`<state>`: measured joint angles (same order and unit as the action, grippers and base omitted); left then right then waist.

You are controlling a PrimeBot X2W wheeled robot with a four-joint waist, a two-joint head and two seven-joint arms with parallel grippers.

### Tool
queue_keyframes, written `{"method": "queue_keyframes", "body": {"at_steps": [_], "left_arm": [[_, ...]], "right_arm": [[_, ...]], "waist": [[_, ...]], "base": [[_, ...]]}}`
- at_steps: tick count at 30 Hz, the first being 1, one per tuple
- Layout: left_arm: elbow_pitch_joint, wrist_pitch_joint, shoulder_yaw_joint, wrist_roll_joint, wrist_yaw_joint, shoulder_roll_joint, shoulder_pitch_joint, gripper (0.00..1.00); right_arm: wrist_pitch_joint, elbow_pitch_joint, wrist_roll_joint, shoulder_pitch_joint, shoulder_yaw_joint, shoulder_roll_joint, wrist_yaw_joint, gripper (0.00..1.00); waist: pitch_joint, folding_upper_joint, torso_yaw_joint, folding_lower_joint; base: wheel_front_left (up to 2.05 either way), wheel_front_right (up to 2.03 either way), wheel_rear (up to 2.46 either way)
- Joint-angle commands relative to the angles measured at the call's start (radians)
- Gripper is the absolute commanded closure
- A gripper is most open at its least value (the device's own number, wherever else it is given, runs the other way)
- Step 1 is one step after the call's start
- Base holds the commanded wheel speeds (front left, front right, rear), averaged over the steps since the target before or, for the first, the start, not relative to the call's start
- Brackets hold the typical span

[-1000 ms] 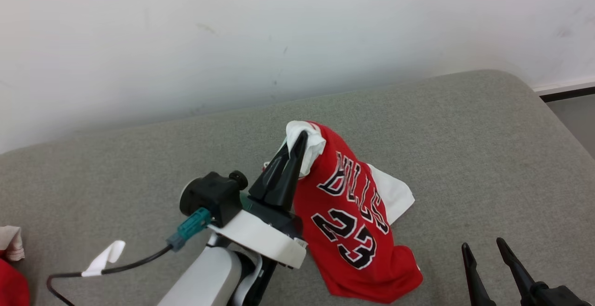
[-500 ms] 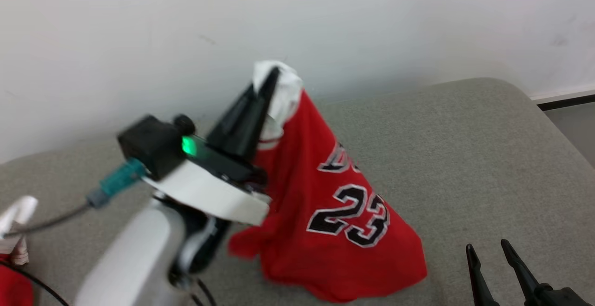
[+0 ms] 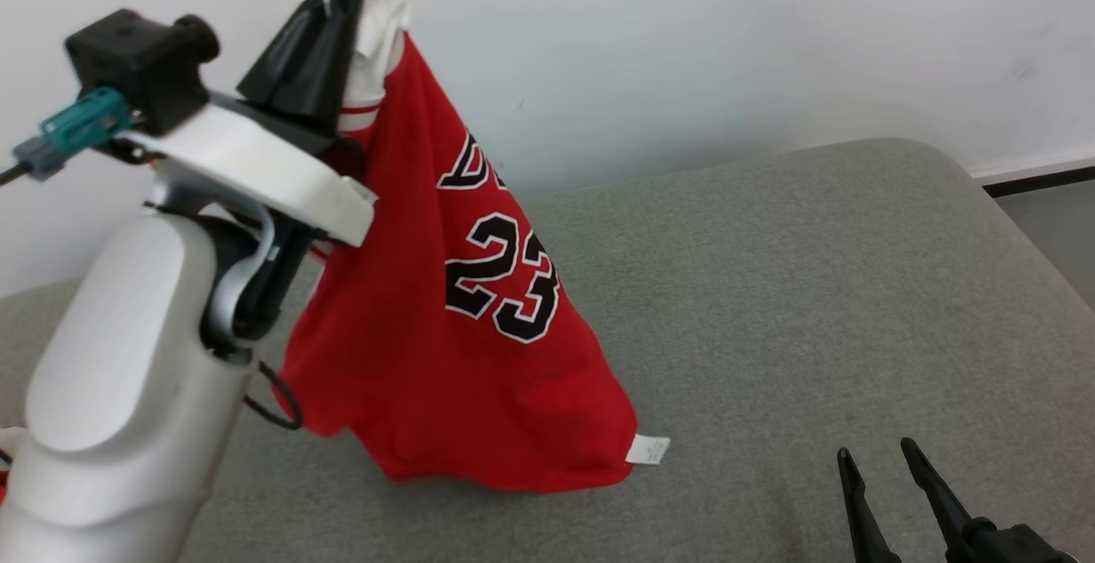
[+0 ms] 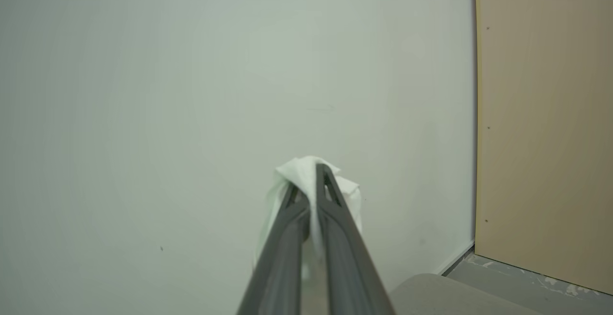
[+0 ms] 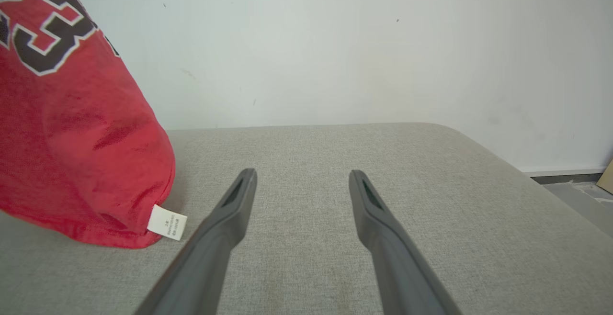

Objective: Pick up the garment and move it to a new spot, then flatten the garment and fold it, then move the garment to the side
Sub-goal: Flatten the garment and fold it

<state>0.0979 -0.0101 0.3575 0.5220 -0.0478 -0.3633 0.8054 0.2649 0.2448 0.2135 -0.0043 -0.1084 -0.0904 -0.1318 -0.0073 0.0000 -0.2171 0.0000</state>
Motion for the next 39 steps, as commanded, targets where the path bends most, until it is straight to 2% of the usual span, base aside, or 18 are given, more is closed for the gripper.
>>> {"method": "queue_keyframes", "body": {"at_steps": [1,4,7,8,11,15,21,26,27,28,34,39], "left_arm": [[0.022,-0.001,0.018,-0.002,-0.012,0.019,0.023,1.00],[0.052,0.010,0.052,0.001,-0.011,0.067,0.034,1.00],[0.077,0.022,0.108,0.009,-0.013,0.144,0.001,1.00],[0.077,0.022,0.108,0.009,-0.013,0.144,0.001,1.00],[0.107,0.033,0.173,0.031,-0.022,0.231,-0.033,1.00],[0.160,0.063,0.266,0.048,-0.031,0.293,-0.074,1.00],[0.239,0.092,0.437,0.096,-0.028,0.311,-0.093,1.00],[0.248,0.134,0.605,0.172,0.009,0.311,-0.066,1.00],[0.248,0.145,0.632,0.187,0.017,0.311,-0.058,0.56],[0.248,0.153,0.664,0.204,0.021,0.311,-0.053,0.00],[0.276,0.190,0.777,0.277,0.058,0.311,-0.021,0.00],[0.288,0.199,0.821,0.315,0.077,0.311,-0.017,0.00]], "right_arm": [[-0.001,0.003,0.001,-0.010,-0.002,-0.004,0.002,0.00],[-0.001,0.005,0.005,-0.012,-0.006,-0.007,0.002,0.00],[-0.001,0.007,0.006,-0.015,-0.008,-0.006,0.002,0.00],[-0.001,0.007,0.006,-0.015,-0.008,-0.006,0.002,0.00],[-0.001,0.011,0.007,-0.020,-0.017,-0.004,0.002,0.00],[-0.001,0.021,0.009,-0.044,-0.039,0.005,0.002,0.00],[-0.001,0.031,0.016,-0.067,-0.063,0.014,0.002,0.00],[-0.001,0.035,0.023,-0.072,-0.058,0.021,0.002,0.00],[-0.001,0.035,0.023,-0.073,-0.060,0.023,0.002,0.00],[-0.001,0.034,0.024,-0.074,-0.060,0.025,0.002,0.00],[-0.001,0.027,0.027,-0.065,-0.048,0.033,0.002,0.00],[-0.001,0.018,0.021,-0.046,-0.021,0.035,0.002,0.00]], "waist": [[0.003,0.0000,-0.007,0.0000],[0.006,0.0000,-0.017,0.0000],[0.011,0.0000,-0.026,0.0000],[0.011,0.0000,-0.026,0.0000],[0.019,0.0000,-0.039,0.0000],[0.033,0.0000,-0.072,0.0000],[0.055,0.0000,-0.139,0.0000],[0.081,0.0000,-0.184,0.0000],[0.087,0.0000,-0.191,0.0000],[0.092,0.0000,-0.197,0.0000],[0.109,0.0000,-0.204,0.0000],[0.110,0.0000,-0.178,0.0000]], "base": [[0.00,0.00,0.00],[0.00,0.00,0.00],[0.00,0.00,0.00],[0.00,0.00,0.00],[0.00,0.00,0.00],[0.00,0.00,0.00],[0.00,0.00,0.00],[0.00,0.00,0.00],[0.00,0.00,0.00],[0.00,0.00,0.00],[0.00,0.00,0.00],[0.00,0.00,0.00]]}}
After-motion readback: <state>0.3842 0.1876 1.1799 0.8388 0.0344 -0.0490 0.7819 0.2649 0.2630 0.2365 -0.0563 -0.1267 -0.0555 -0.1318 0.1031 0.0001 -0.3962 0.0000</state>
